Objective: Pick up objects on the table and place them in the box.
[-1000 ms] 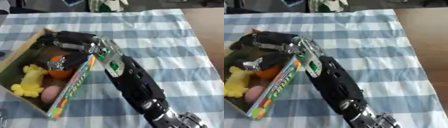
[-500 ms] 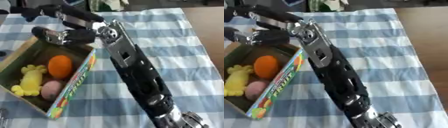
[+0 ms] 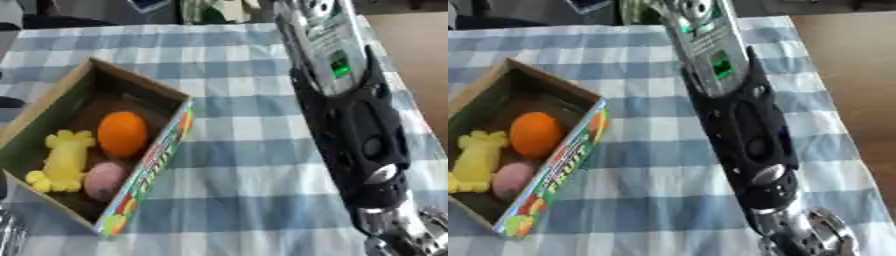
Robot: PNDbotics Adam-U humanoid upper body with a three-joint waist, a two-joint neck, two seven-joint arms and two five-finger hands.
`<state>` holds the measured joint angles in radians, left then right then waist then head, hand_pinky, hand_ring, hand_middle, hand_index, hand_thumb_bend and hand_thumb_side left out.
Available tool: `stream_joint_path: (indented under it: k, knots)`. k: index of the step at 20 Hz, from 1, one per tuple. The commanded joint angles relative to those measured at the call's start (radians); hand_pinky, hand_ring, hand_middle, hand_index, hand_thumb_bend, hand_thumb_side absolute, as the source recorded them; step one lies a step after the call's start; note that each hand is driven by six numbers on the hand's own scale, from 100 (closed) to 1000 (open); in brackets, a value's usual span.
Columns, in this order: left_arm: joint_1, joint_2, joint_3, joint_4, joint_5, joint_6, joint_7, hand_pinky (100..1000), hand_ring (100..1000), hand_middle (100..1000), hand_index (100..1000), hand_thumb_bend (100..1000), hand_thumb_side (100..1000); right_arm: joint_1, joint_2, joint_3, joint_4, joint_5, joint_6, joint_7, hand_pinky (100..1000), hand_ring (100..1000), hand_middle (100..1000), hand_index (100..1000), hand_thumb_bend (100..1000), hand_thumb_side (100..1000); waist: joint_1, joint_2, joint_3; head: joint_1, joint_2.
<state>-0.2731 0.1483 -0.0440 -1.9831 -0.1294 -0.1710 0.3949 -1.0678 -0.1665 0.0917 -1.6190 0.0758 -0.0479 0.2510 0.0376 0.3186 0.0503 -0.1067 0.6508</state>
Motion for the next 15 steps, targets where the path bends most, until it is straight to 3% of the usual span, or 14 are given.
stream_joint_path:
  k: [1, 4, 7, 15]
  knots:
    - [-0.012, 0.024, 0.011, -0.017, -0.005, -0.003, 0.011, 505, 713, 639, 758, 100, 690, 0.01, -0.089, -0.021, -0.074, -0.091, 0.026, -0.058, 946, 911, 746, 864, 100, 755, 0.003, -0.023, -0.003, 0.012, 0.004]
    - [-0.013, 0.031, 0.015, -0.017, -0.006, -0.008, 0.021, 505, 713, 642, 761, 100, 690, 0.061, -0.154, -0.043, -0.11, -0.19, 0.01, -0.087, 930, 893, 740, 857, 100, 695, 0.005, -0.025, -0.007, 0.019, 0.005]
    - [-0.016, 0.04, 0.021, -0.017, -0.008, -0.015, 0.035, 505, 714, 645, 764, 100, 692, 0.118, -0.208, -0.069, -0.135, -0.289, -0.015, -0.118, 928, 890, 742, 857, 100, 704, 0.006, -0.026, -0.008, 0.025, 0.005]
    - [-0.028, 0.062, 0.037, -0.017, -0.013, -0.039, 0.074, 507, 716, 664, 784, 100, 714, 0.298, -0.312, -0.158, -0.173, -0.448, -0.126, -0.112, 933, 894, 767, 883, 100, 996, 0.012, -0.021, -0.018, 0.043, 0.0]
